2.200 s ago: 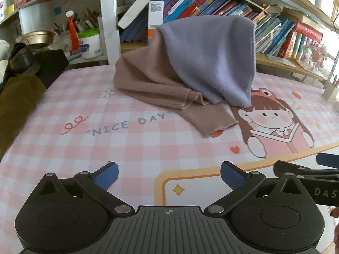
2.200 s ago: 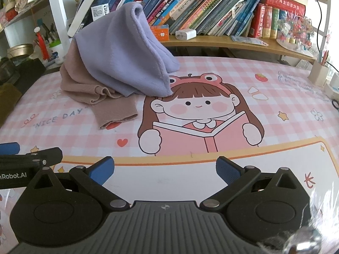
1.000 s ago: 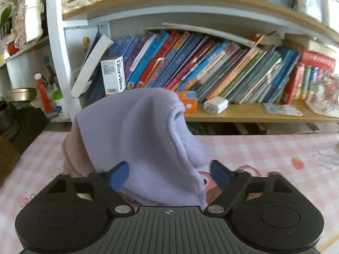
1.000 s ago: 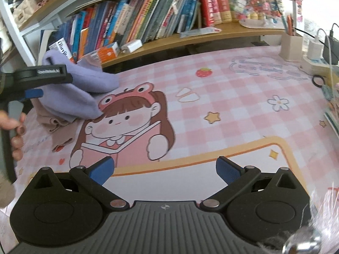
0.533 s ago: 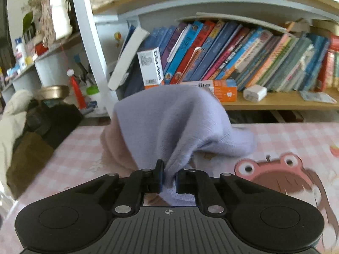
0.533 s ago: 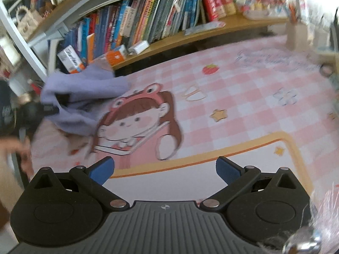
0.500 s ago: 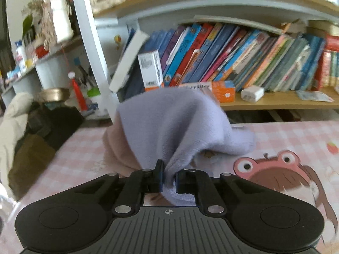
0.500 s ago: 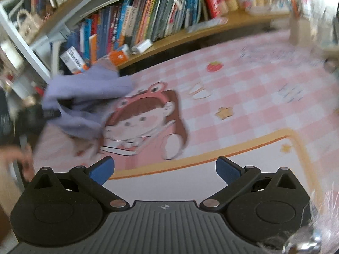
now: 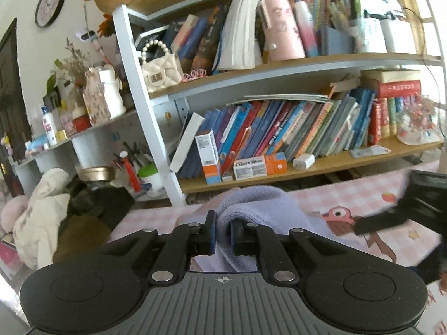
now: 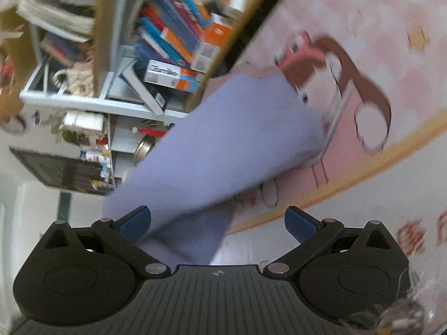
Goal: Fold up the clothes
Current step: 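Lift the sweater with both grippers and spread it flat across the mat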
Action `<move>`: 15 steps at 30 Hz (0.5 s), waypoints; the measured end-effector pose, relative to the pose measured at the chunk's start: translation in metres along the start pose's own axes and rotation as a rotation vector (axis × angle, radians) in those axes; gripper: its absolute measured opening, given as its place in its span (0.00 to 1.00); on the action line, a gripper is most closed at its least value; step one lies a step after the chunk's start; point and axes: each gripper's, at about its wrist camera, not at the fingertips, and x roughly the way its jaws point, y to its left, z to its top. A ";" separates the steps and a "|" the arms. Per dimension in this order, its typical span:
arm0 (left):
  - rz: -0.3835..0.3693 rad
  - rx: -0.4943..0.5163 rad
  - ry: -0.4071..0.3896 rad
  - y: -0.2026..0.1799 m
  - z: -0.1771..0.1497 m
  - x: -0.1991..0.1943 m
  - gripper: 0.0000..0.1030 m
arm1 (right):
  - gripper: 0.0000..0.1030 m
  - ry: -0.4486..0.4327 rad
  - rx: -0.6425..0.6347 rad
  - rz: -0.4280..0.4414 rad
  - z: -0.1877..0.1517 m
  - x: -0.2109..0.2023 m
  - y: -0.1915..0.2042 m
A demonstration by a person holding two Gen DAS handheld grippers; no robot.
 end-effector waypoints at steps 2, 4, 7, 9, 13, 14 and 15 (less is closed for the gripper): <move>-0.005 0.008 0.001 -0.004 -0.003 -0.014 0.09 | 1.00 0.001 0.062 0.026 0.000 0.006 -0.005; -0.011 0.010 0.000 -0.007 -0.003 -0.027 0.09 | 1.00 -0.006 0.124 0.054 0.001 0.012 -0.011; -0.017 0.020 -0.012 -0.010 -0.002 -0.045 0.09 | 0.97 0.010 0.251 0.046 0.001 0.016 -0.026; -0.022 0.025 -0.024 -0.011 0.000 -0.054 0.09 | 0.65 -0.003 0.296 0.032 0.000 0.017 -0.031; -0.057 0.010 -0.094 -0.007 0.007 -0.071 0.06 | 0.17 -0.083 0.278 0.060 0.010 0.003 -0.027; -0.066 0.015 -0.111 -0.008 0.010 -0.074 0.06 | 0.12 -0.108 0.259 0.084 0.014 -0.002 -0.024; -0.073 0.024 -0.125 -0.011 0.012 -0.076 0.06 | 0.11 -0.133 0.240 0.108 0.018 -0.007 -0.021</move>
